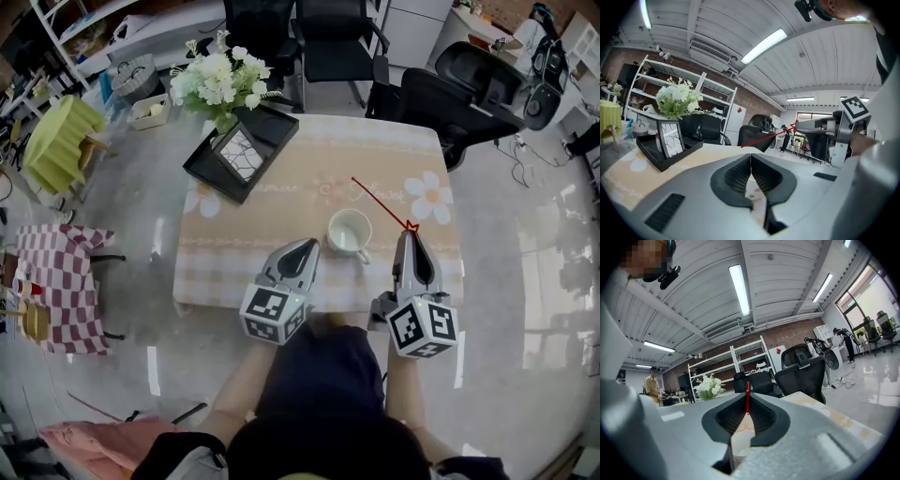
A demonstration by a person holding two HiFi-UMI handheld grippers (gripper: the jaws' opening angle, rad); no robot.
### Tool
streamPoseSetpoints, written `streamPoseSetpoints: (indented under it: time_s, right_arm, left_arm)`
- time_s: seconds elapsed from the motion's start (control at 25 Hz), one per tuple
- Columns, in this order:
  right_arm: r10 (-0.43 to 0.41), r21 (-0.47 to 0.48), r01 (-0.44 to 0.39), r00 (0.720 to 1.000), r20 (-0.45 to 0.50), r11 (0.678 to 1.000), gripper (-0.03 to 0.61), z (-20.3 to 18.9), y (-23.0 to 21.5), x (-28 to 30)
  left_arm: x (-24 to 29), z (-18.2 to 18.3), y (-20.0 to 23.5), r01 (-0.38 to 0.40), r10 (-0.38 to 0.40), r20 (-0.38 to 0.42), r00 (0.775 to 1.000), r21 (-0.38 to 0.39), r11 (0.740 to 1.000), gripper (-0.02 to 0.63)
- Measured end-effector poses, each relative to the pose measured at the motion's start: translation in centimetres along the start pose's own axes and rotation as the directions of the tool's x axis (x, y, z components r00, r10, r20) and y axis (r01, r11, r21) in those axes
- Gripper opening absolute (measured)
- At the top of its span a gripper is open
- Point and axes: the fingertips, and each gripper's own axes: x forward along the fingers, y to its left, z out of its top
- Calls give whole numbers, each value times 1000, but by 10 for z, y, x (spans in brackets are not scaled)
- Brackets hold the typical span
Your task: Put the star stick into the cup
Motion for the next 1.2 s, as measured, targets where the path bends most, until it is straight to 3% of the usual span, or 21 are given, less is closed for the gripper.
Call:
streamPoseSetpoints:
  time_s: [0.6, 0.92, 1.2]
  right_arm:
    - [-33, 83, 35, 999, -30, 996, 17, -14, -8, -42]
    - [-36, 108, 45, 995, -88, 993, 17, -26, -14, -50]
    - [-21, 117, 31, 997, -78, 993, 17, -16, -13, -54]
  left_arm:
    - [2, -11, -4, 42, -41, -21, 999, 10, 999, 11]
    - [11, -17, 3, 31, -31, -32, 999, -2, 1000, 11]
    - [17, -28, 8, 24, -25, -54, 998, -25, 999, 11]
